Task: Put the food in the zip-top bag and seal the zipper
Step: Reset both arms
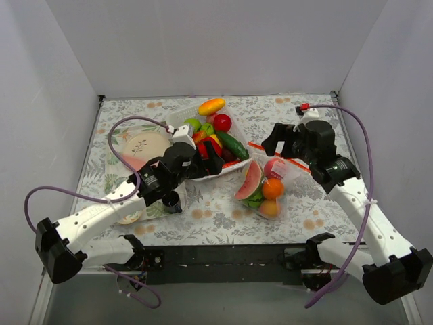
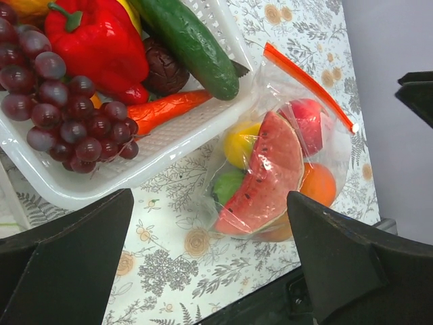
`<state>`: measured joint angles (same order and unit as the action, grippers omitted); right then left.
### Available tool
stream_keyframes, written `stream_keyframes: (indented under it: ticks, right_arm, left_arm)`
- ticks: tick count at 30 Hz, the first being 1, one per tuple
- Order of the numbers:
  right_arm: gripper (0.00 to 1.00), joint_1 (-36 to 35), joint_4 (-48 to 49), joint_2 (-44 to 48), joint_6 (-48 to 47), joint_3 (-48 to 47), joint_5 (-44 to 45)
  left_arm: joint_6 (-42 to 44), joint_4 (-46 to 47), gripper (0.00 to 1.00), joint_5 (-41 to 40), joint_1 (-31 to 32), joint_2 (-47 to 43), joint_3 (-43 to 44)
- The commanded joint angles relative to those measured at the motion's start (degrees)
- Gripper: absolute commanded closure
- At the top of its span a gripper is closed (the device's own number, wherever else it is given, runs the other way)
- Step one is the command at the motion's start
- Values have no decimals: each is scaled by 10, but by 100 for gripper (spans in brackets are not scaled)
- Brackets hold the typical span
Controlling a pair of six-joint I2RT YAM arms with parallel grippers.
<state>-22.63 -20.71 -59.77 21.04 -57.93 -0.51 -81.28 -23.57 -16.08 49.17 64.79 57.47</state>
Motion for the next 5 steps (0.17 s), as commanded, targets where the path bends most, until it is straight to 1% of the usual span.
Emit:
stream_keyframes:
  ticks: [1, 3, 5]
  right_arm:
    - [1, -1, 52, 31, 0, 16, 27]
    - [2, -1, 49, 38, -2, 19, 34]
    - [1, -1, 48, 41, -3, 22, 40]
  left_arm:
    - [-19, -7, 2, -15, -4, -6, 9]
    - [-19, 0, 2, -25, -5, -9, 8]
    - [0, 27, 2, -9, -5, -19, -3]
